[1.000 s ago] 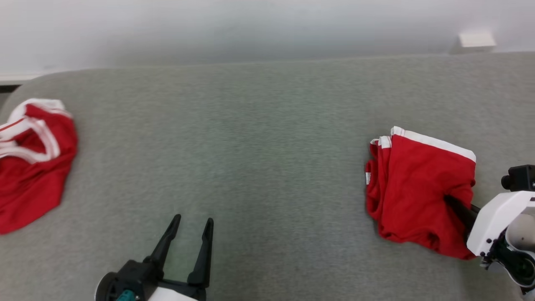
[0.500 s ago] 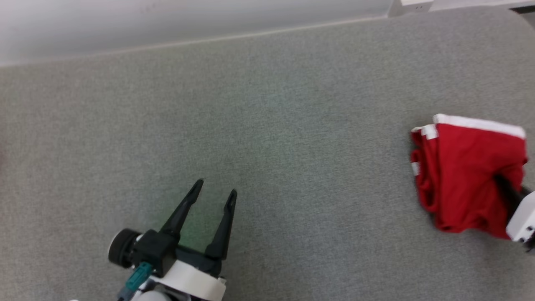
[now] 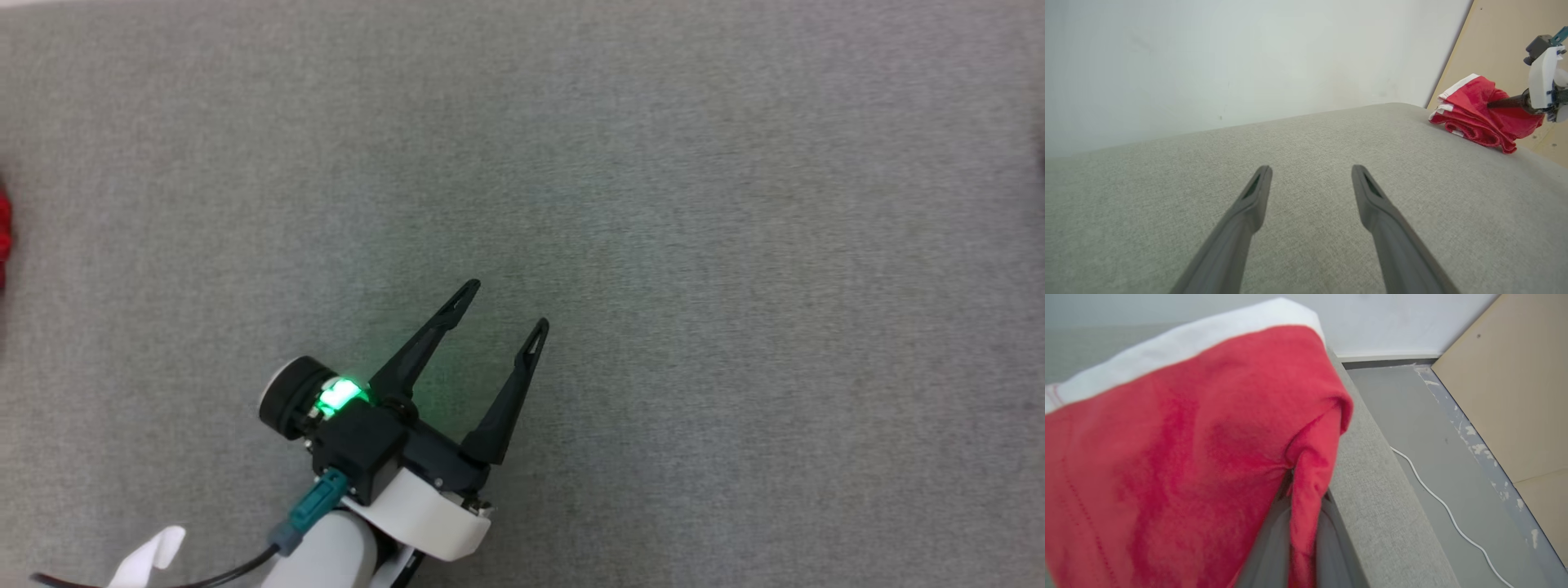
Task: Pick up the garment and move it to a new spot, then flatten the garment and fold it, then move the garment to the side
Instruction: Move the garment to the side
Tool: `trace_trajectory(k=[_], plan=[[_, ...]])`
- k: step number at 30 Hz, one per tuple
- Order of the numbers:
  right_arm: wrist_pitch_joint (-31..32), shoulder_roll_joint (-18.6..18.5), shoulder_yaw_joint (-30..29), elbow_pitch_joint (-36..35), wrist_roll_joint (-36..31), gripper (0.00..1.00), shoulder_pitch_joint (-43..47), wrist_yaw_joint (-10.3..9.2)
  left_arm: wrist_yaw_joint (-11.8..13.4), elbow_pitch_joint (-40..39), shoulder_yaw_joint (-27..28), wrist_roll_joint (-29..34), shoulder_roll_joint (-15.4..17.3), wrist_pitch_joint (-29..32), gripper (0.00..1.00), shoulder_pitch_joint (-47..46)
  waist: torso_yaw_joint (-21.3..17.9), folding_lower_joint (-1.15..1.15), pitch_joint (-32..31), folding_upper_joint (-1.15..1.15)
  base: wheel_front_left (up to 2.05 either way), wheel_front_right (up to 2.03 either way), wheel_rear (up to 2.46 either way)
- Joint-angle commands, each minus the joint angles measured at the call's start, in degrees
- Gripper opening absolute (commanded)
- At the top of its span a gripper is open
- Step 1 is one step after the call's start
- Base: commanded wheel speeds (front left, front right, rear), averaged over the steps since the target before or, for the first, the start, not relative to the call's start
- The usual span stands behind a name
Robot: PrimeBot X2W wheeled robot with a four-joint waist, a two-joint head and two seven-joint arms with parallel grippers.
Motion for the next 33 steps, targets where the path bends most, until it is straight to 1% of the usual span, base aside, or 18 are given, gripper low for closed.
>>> trace_trajectory(k=[1,4,5,6,11,14,17,20,22,26,30,31,33], plan=[[-1.0,-0.5,-1.3,1.8,-1.6,0.00,-1.4,-0.14,-0.1,-0.5,0.1,0.3,0.7,0.2,1.00,-0.3,1.5,-0.01,1.5,0.00,0.00,0.00,0.00],[-2.5,-1.5,-3.7,5.9,-5.7,0.00,-3.7,-0.14,0.1,-0.8,0.4,-0.2,1.2,0.1,1.00,0.1,1.9,-0.01,1.9,0.00,0.00,0.00,0.00],[-3.3,-2.1,-4.5,7.2,-7.7,0.05,-4.3,-0.14,0.2,-0.7,0.4,-0.4,1.2,0.1,1.00,0.3,2.0,-0.01,1.9,0.00,0.00,0.00,0.00],[-4.3,-2.3,-5.3,8.4,-9.4,1.00,-4.7,-0.14,0.4,-0.6,0.5,-0.5,1.1,0.0,1.00,0.5,2.0,-0.01,1.7,0.00,0.00,0.00,0.00],[-11.2,-2.1,-10.8,13.1,-17.4,1.00,-6.6,-0.14,1.3,-0.4,0.6,-1.5,0.4,-0.4,1.00,0.9,2.1,-0.01,0.9,0.00,0.00,0.00,0.00],[-15.4,-2.4,-14.2,14.1,-22.1,1.00,-6.9,-0.14,1.7,0.0,1.0,-1.9,-0.1,-0.9,1.00,1.0,2.2,-0.01,-0.4,0.00,0.00,0.00,0.00],[-20.1,-0.5,-17.8,13.7,-24.3,1.00,-5.6,-0.14,2.2,1.3,1.5,-2.7,-0.6,-1.3,1.00,1.8,2.6,-0.01,-3.2,0.00,0.00,0.00,0.00],[-22.3,1.3,-18.6,12.4,-26.3,1.00,-3.8,-0.14,2.8,2.3,2.3,-3.7,-1.0,-1.7,1.00,3.0,2.8,-0.01,-6.3,0.00,0.00,0.00,0.00],[-23.9,2.2,-19.0,10.6,-27.2,1.00,-2.4,-0.14,3.1,3.0,2.7,-4.5,-1.3,-2.0,1.00,4.0,3.2,-0.01,-8.8,0.00,0.00,0.00,0.00],[-25.6,6.2,-18.8,4.8,-27.5,1.00,2.2,-0.14,4.2,3.7,4.7,-5.6,-1.5,-2.1,1.00,6.6,3.8,-0.01,-13.4,0.00,0.00,0.00,0.00],[-26.3,10.0,-19.0,-4.1,-26.8,1.00,9.5,-0.14,4.8,3.0,6.7,-6.3,-1.7,-2.1,1.00,9.7,4.4,-0.01,-17.4,0.00,0.00,0.00,0.00],[-26.5,11.9,-19.3,-6.6,-26.2,1.00,11.8,-0.14,4.9,2.9,7.1,-6.4,-1.8,-2.1,1.00,10.6,4.5,-0.01,-18.4,0.00,0.00,0.00,0.00],[-26.7,14.0,-19.7,-12.1,-26.7,1.00,16.6,-0.14,5.2,2.8,8.2,-6.6,-1.9,-2.1,1.00,12.4,4.6,-0.01,-20.1,0.00,0.00,0.00,0.00]])
